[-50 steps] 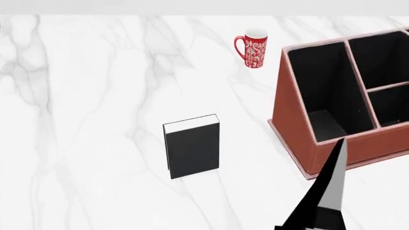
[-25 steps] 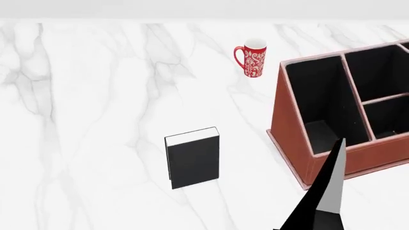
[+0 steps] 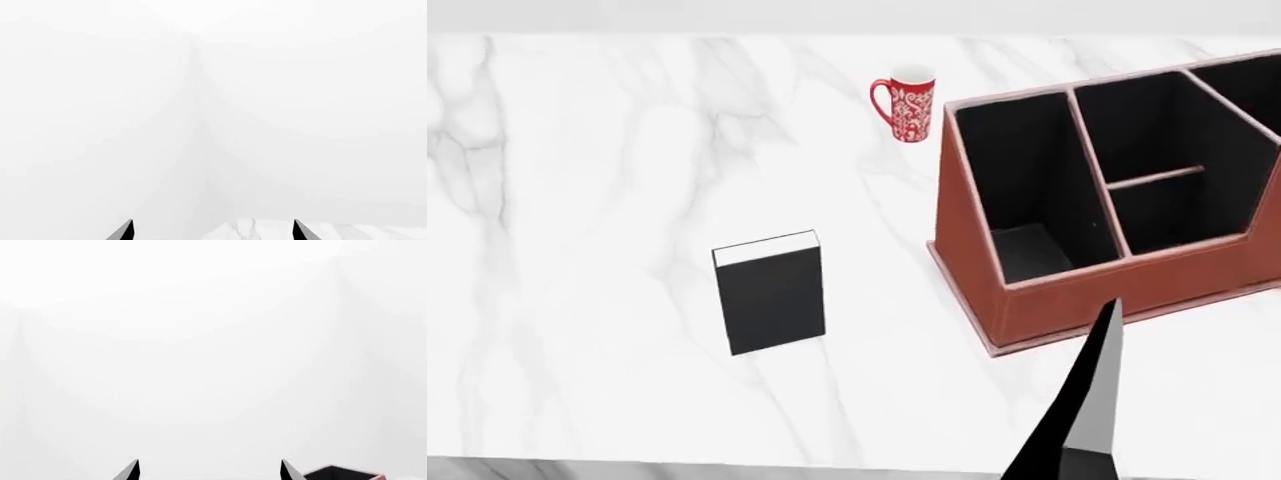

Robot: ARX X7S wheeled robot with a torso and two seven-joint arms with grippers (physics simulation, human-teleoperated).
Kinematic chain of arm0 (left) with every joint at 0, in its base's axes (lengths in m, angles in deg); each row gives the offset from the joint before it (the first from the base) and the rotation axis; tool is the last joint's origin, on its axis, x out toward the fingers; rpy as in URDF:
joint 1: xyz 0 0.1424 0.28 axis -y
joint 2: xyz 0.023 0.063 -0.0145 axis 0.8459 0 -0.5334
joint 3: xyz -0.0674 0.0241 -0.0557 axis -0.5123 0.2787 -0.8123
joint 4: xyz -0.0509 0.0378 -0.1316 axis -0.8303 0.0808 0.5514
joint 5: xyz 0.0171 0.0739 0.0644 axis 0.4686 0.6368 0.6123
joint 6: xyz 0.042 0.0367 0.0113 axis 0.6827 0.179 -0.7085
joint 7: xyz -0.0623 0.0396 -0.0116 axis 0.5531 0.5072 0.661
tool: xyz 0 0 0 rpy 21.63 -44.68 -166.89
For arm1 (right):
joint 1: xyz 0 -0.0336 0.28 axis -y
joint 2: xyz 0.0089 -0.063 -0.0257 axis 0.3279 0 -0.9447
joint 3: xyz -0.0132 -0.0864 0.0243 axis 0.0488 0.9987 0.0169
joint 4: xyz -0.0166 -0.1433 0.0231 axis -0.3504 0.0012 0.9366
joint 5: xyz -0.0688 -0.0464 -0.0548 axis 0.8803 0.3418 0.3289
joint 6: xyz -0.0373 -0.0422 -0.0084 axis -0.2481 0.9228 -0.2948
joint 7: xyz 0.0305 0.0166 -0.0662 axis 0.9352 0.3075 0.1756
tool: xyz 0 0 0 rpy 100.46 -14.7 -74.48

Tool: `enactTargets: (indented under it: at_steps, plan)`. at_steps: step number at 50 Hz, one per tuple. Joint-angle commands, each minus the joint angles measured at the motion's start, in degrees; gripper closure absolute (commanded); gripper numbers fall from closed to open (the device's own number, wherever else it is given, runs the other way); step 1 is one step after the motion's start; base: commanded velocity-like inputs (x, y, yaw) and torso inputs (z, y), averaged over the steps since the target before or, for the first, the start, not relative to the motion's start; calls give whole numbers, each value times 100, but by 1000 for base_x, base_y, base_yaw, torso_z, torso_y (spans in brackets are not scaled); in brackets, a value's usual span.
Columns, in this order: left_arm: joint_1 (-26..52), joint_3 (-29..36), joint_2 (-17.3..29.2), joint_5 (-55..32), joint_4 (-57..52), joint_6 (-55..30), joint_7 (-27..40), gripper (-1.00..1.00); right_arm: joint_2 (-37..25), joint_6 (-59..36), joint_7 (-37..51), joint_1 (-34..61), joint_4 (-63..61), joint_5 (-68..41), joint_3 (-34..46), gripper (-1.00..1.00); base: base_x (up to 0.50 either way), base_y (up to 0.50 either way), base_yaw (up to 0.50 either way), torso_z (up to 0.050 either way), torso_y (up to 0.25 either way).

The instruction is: Pick up the book and place it in the left compartment of the caddy.

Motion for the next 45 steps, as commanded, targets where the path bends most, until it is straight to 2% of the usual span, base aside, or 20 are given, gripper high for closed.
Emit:
enactTargets:
  at_steps: [1,10,15,45]
  plan:
    - [-29,-83,-87,107,-26,59,-159,-100,-1,-20,-26,3,36,198,32,-100,-379,-426,0,0,0]
    - [-55,-128,-87,57,-26,91,-150,-100,-87,-89,58,19,34,204,76,-100,0,0,0,0,0]
    - [-87,-155,-87,12,-26,137,-135,-100,-99,172,-32,-81,18,298,112,-100,112,0,0,0,0]
    - [-66,-115,-86,31,-26,121,-163,-100,-256,254,85,-67,64,480,356,-100,500,-51,0,0,1]
